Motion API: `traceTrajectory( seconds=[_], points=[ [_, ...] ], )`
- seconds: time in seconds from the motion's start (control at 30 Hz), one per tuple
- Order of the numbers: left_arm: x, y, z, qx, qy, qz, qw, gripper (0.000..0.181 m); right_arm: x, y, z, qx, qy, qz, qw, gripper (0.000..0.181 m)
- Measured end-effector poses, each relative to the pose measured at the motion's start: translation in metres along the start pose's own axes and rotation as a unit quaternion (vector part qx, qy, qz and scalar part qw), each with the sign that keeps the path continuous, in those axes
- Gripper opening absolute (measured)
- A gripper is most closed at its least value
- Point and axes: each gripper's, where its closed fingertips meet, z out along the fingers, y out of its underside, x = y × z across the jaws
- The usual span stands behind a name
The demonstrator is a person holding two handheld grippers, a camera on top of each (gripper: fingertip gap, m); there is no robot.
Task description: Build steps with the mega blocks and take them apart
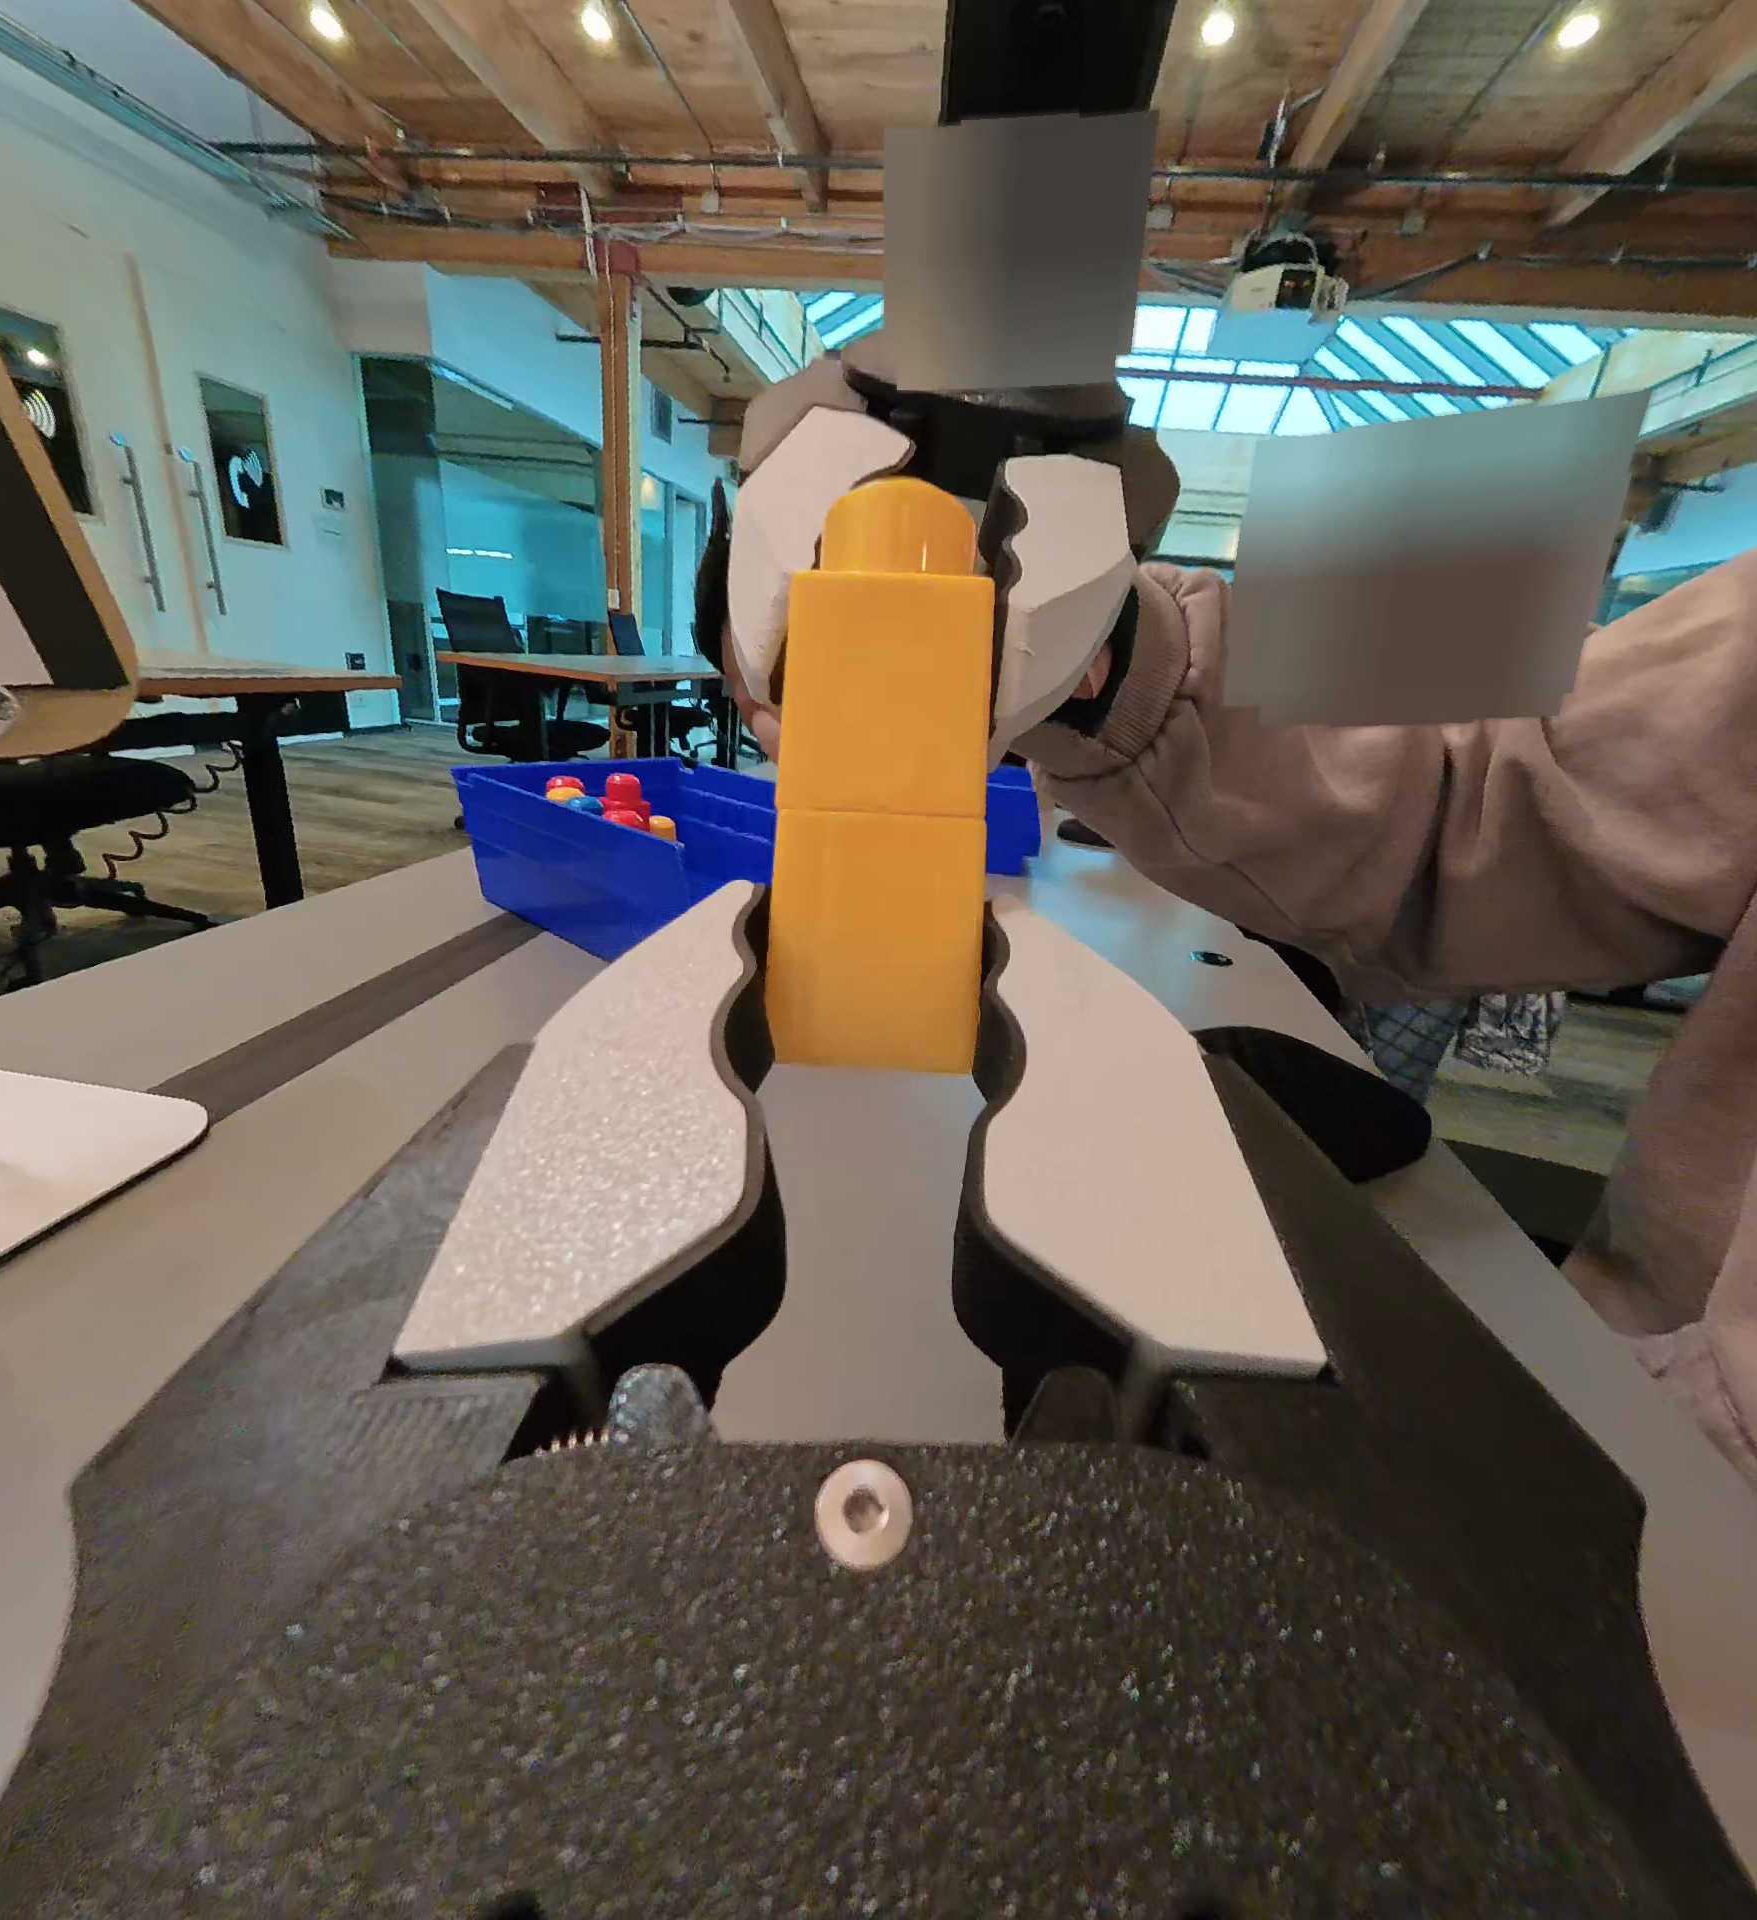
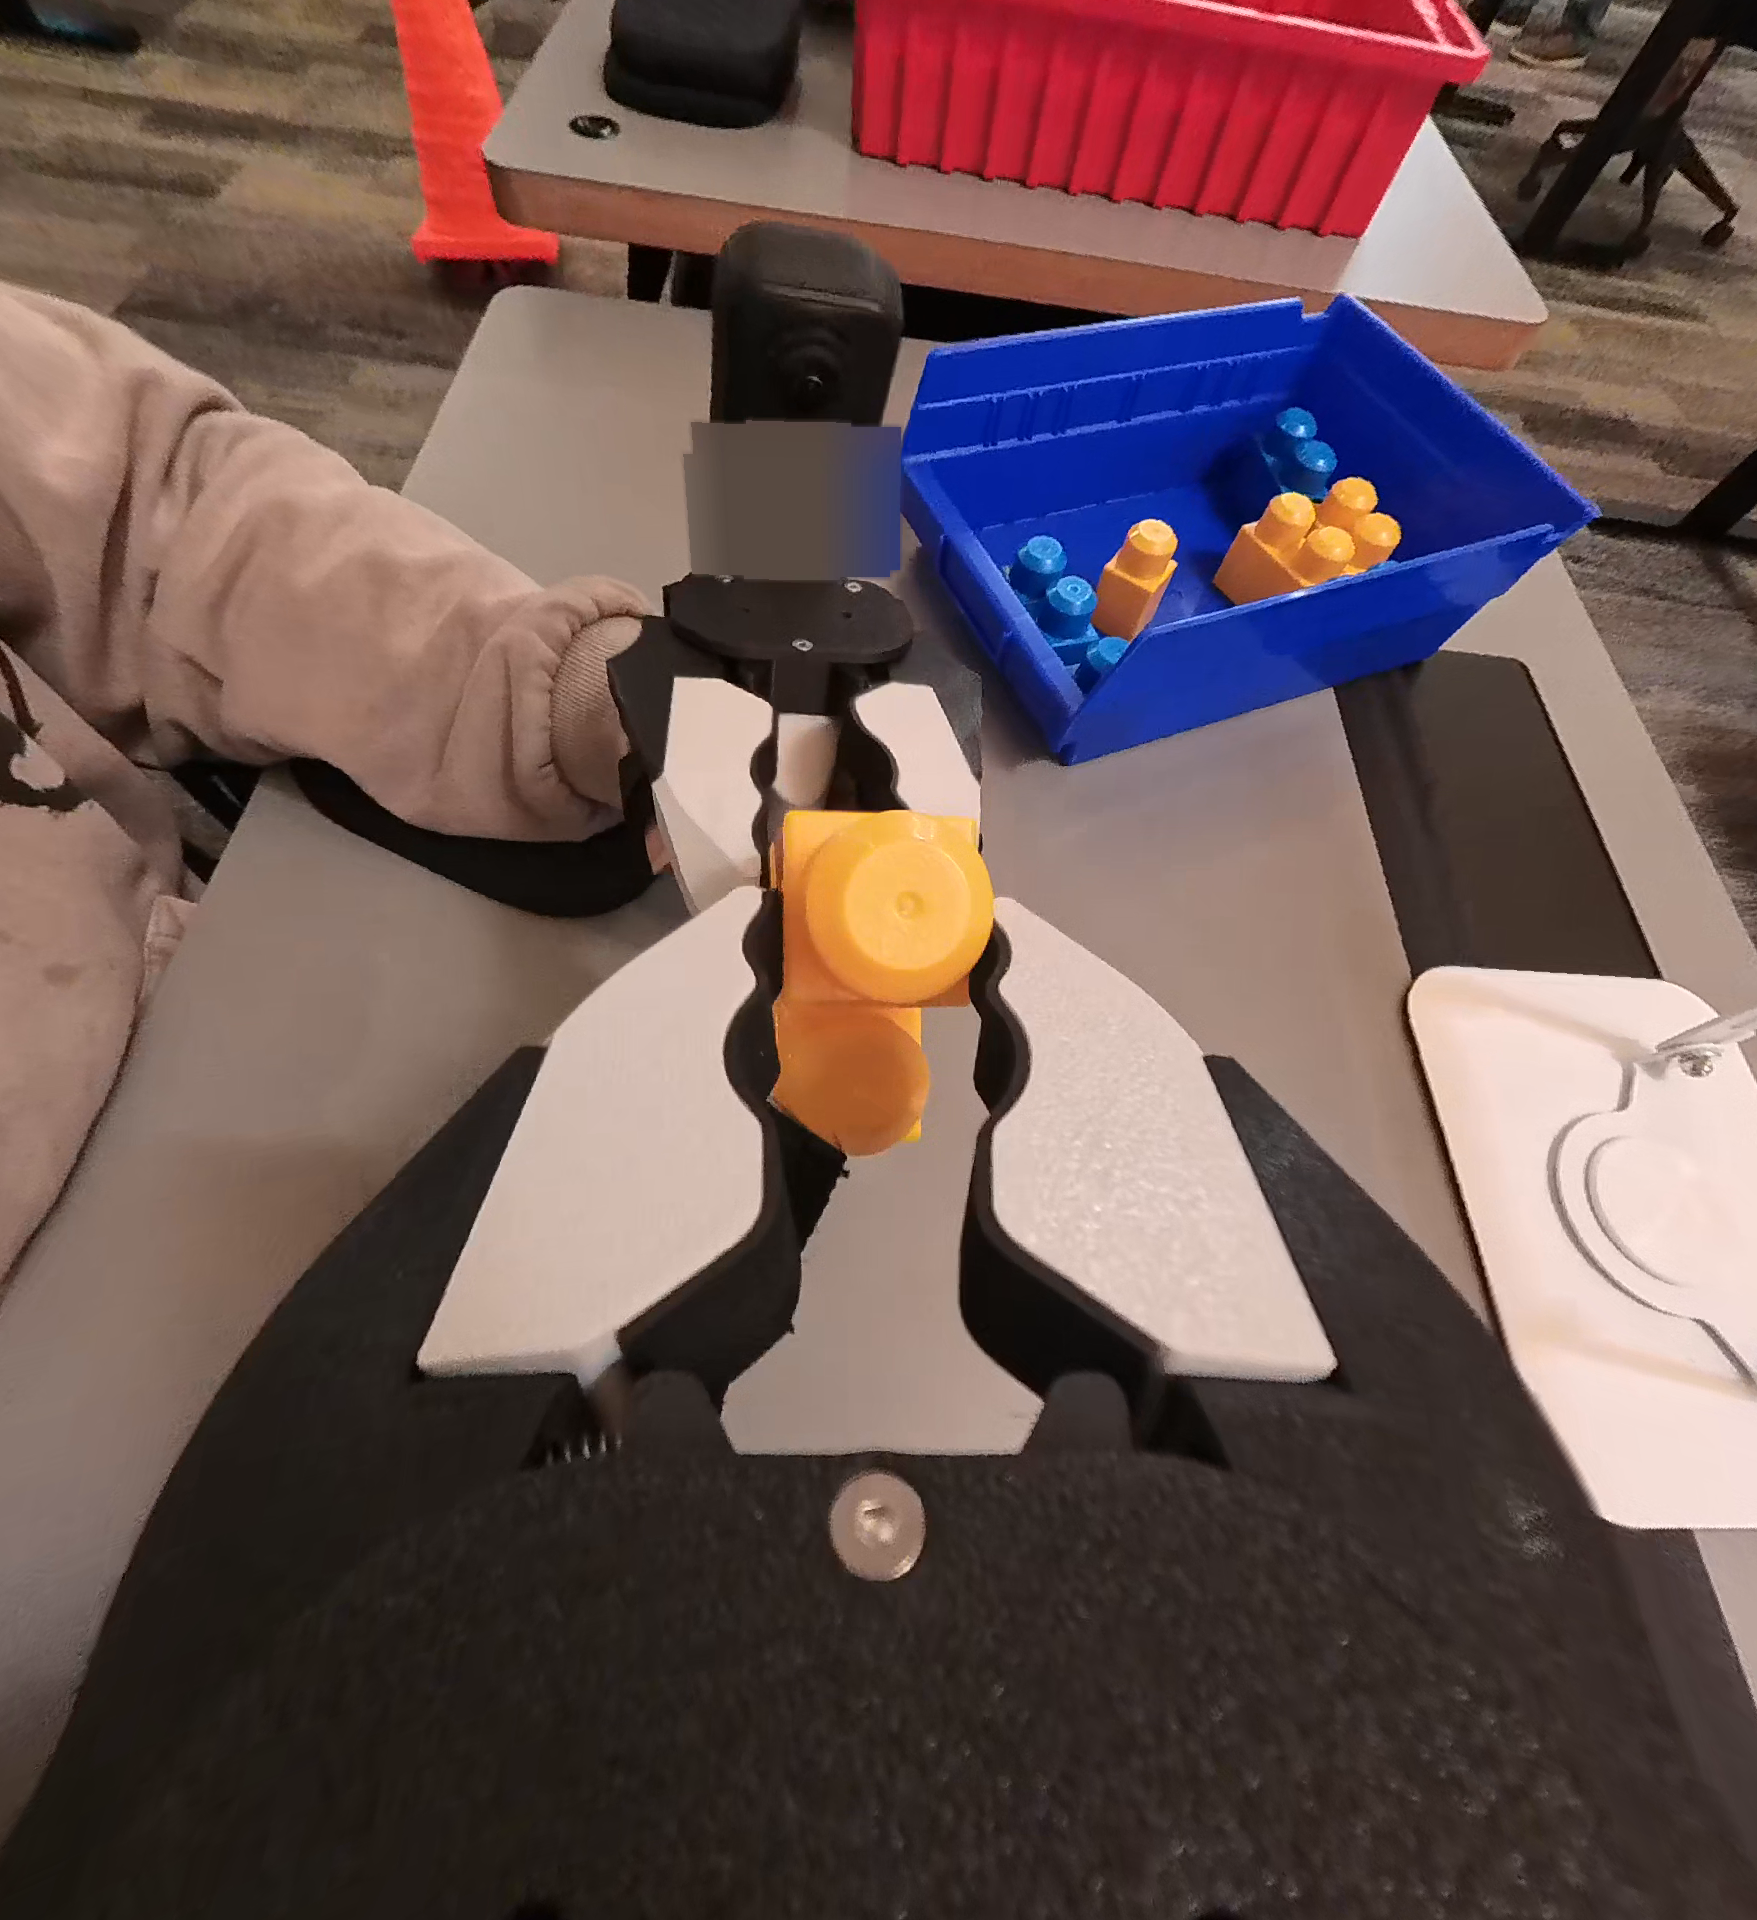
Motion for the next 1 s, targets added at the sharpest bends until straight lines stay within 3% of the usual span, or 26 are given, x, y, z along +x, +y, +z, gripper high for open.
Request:
traceTrajectory(
  seconds=[0.53, 0.8, 0.87, 1.0],
  points=[
    [0.016, 0.002, 0.011, -0.001, 0.027, 0.014, 1.0, 0.037, -0.015, -0.009, -0.026, -0.024, 0.003, -0.015, 1.0, 0.045],
    [0.01, 0.008, 0.016, -0.013, -0.011, 0.035, 0.999, 0.041, -0.019, -0.001, -0.034, -0.04, 0.017, -0.02, 0.999, 0.028],
    [0.003, 0.012, 0.014, -0.031, -0.024, 0.032, 0.999, 0.043, -0.01, -0.005, -0.052, -0.041, 0.043, -0.028, 0.998, 0.028],
    [-0.015, 0.015, 0.006, -0.048, -0.076, 0.051, 0.995, 0.024, 0.031, -0.005, -0.121, -0.073, 0.131, -0.02, 0.988, 0.028]
  ],
)
